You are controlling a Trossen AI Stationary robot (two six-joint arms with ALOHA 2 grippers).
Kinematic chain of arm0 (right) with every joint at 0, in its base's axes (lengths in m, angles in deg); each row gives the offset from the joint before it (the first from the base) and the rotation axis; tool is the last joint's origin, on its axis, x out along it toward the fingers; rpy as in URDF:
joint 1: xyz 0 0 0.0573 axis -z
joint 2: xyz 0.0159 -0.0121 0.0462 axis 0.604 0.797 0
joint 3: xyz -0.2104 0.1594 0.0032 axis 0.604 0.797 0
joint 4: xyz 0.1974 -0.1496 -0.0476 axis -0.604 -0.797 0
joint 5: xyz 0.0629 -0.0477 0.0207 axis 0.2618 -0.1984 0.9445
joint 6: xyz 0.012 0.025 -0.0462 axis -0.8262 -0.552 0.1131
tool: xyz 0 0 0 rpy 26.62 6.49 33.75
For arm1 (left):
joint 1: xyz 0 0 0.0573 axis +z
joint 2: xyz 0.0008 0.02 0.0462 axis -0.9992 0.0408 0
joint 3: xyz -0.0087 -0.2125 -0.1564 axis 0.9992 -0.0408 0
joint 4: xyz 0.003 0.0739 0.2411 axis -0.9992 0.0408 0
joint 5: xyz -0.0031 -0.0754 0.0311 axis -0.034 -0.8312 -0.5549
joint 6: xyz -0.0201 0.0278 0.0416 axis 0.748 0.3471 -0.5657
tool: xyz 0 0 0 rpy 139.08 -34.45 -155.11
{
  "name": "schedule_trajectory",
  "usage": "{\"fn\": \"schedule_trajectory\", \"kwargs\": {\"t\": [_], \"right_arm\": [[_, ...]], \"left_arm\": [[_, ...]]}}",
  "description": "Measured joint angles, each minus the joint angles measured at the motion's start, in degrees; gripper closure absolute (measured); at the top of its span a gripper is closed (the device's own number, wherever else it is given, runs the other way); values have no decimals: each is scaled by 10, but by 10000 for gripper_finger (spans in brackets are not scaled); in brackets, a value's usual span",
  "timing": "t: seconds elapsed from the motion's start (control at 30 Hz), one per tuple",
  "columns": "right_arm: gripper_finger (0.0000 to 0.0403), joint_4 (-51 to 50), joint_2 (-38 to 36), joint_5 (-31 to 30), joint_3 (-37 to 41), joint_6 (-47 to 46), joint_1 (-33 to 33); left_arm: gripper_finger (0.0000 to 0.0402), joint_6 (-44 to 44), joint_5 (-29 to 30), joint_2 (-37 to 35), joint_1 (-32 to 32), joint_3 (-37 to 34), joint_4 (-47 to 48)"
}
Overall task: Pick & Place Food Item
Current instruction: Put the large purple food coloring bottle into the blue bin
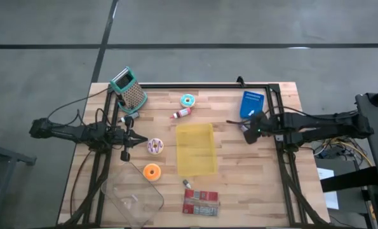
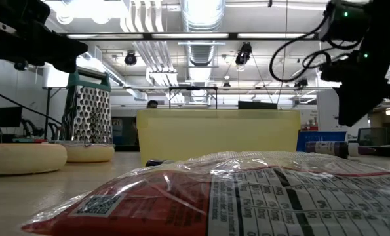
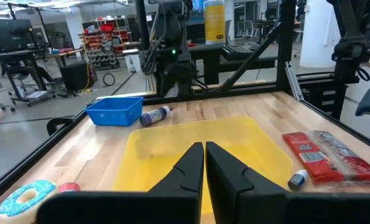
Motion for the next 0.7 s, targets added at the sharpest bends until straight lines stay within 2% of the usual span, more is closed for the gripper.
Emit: {"fn": "schedule_trajectory", "kwargs": {"t": [0.43,0.7], "right_arm": [[278,91,0,2,66,17,0],[263,109,0,2,84,17,0]], "left_arm": [[378,0,-2,0,0,0,0],[378,0,-1,0,0,0,0]]}}
